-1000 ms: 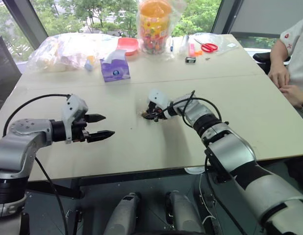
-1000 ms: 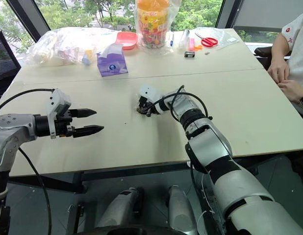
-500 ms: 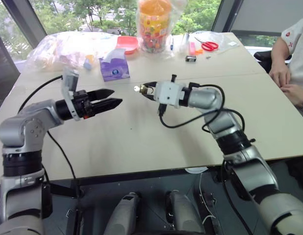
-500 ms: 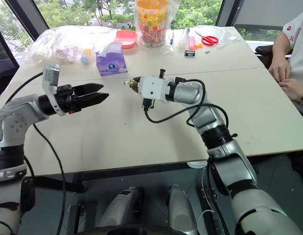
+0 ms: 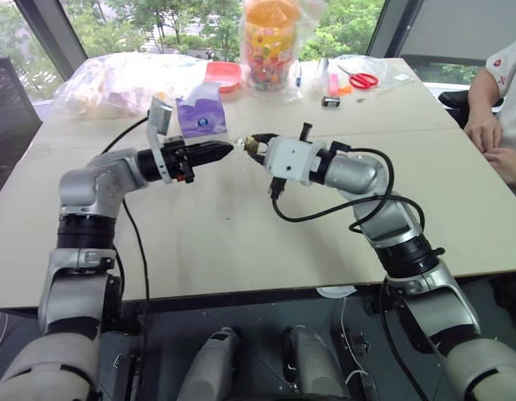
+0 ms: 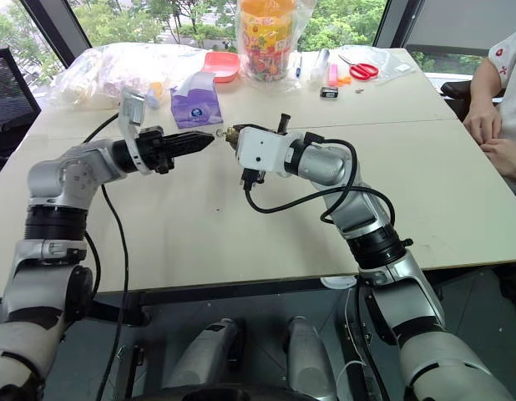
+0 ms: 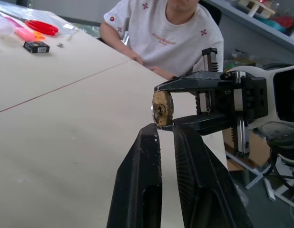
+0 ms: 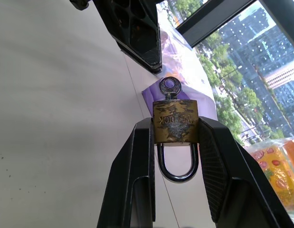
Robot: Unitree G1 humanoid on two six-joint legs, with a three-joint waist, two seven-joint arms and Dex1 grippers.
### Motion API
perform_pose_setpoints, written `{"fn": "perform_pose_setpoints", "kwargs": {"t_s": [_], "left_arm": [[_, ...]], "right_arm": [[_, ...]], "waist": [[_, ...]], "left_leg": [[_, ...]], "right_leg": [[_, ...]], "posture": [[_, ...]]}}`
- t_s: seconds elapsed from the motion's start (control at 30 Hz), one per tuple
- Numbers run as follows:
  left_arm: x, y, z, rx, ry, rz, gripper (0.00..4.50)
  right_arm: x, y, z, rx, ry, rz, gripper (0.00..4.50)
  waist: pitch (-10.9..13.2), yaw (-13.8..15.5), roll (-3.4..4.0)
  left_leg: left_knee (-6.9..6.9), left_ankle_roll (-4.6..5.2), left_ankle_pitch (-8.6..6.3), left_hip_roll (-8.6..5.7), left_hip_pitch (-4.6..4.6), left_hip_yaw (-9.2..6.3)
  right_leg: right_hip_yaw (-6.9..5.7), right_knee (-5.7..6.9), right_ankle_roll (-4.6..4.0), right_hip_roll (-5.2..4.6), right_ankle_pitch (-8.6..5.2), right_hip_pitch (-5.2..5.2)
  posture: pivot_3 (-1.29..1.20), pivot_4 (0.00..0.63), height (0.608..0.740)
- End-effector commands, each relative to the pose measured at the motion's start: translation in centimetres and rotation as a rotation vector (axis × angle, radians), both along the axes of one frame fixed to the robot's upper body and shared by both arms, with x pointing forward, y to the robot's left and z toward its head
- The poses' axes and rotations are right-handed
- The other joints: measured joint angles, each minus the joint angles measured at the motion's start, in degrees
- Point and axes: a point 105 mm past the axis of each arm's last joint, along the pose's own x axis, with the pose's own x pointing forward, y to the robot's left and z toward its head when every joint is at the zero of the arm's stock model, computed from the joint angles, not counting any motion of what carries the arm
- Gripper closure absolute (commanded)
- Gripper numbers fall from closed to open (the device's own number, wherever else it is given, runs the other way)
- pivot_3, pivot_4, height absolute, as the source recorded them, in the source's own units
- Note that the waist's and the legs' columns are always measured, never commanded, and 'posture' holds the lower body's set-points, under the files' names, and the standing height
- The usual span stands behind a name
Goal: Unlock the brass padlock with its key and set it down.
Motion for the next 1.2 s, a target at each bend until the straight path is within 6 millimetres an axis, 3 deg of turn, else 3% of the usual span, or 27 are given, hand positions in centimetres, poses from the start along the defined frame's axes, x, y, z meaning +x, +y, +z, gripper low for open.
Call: {"fn": "perform_pose_setpoints", "kwargs": {"t_s": [0.03,0.97,1.03,1.2], "left_arm": [[0.2,-0.5,1.4,-0.012,-0.06,-0.022,3.94],[0.2,-0.7,1.8,-0.032,-0.067,-0.058,3.94],[0.2,-0.7,1.8,-0.033,-0.068,-0.058,4.47],[0.3,-0.8,1.7,-0.012,-0.079,-0.056,4.49]], "right_arm": [[-0.9,0.3,2.2,0.033,-0.082,0.02,3.82],[-1.6,0.9,1.3,0.02,-0.049,0.042,3.82],[-1.6,0.9,1.4,0.019,-0.05,0.044,3.82],[-1.6,0.9,1.3,0.018,-0.049,0.045,3.82]], "waist": [[0.0,0.2,0.0],[0.0,0.3,-0.01],[0.0,0.3,-0.01],[0.0,0.3,-0.01]], "left_leg": [[0.0,0.0,0.0,0.01,0.0,0.0],[0.01,0.01,0.0,0.01,-0.01,0.0],[0.01,0.01,0.0,0.01,-0.01,0.0],[0.01,0.01,0.0,0.01,-0.01,0.0]], "right_leg": [[0.0,0.0,0.0,0.0,0.0,0.0],[-0.01,0.0,0.01,-0.01,0.0,0.01],[-0.01,0.0,0.01,-0.01,0.0,0.01],[-0.01,0.0,0.01,0.0,0.0,0.01]], "posture": [[0.0,0.15,0.74],[0.0,0.15,0.74],[0.0,0.15,0.74],[0.0,0.15,0.74]]}}
